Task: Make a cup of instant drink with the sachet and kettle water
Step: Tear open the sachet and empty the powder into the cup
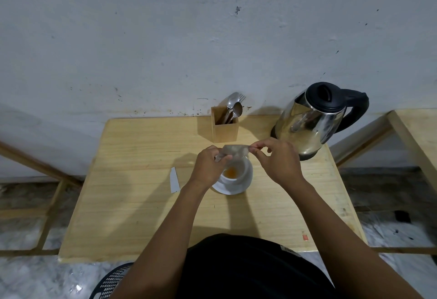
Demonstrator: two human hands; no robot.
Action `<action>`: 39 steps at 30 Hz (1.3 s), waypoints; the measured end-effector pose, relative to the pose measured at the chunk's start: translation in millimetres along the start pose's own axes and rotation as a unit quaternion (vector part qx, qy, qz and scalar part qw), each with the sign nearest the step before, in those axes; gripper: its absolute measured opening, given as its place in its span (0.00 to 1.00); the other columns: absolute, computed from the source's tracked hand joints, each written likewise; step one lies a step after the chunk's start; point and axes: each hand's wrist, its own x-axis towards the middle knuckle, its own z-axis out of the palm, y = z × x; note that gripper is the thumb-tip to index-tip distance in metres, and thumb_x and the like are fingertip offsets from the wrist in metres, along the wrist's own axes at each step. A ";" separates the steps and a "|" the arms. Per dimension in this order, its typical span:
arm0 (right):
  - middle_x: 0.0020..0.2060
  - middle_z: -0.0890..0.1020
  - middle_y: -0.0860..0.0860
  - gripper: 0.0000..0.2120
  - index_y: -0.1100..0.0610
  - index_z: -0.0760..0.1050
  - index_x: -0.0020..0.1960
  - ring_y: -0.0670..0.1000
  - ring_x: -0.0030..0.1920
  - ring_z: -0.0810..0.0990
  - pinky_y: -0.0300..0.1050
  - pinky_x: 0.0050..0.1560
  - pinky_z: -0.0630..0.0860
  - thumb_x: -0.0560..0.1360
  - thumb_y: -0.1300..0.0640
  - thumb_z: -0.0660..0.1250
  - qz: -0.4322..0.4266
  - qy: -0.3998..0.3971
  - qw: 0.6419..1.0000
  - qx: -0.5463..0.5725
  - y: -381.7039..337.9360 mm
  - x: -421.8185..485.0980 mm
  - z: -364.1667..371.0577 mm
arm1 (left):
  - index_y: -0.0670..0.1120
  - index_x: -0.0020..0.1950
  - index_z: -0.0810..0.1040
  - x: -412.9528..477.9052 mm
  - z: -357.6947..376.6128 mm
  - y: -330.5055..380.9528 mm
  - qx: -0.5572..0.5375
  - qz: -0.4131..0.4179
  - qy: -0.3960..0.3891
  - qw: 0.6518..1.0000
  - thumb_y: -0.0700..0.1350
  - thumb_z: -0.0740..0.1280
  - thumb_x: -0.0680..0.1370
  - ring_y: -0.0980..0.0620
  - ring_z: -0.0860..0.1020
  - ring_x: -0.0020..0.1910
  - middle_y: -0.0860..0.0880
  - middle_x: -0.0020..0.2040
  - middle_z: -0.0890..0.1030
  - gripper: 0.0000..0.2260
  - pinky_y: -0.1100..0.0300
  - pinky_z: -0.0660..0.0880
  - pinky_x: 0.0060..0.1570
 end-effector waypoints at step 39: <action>0.41 0.79 0.37 0.03 0.46 0.82 0.47 0.42 0.37 0.76 0.39 0.38 0.67 0.75 0.50 0.70 0.018 -0.025 1.000 0.007 -6.0 -7.2 5.9 | 0.40 0.53 0.82 -0.6 1.4 4.2 0.037 0.039 0.047 0.997 0.51 0.69 0.75 0.54 0.67 0.57 0.55 0.51 0.73 0.15 0.62 0.67 0.54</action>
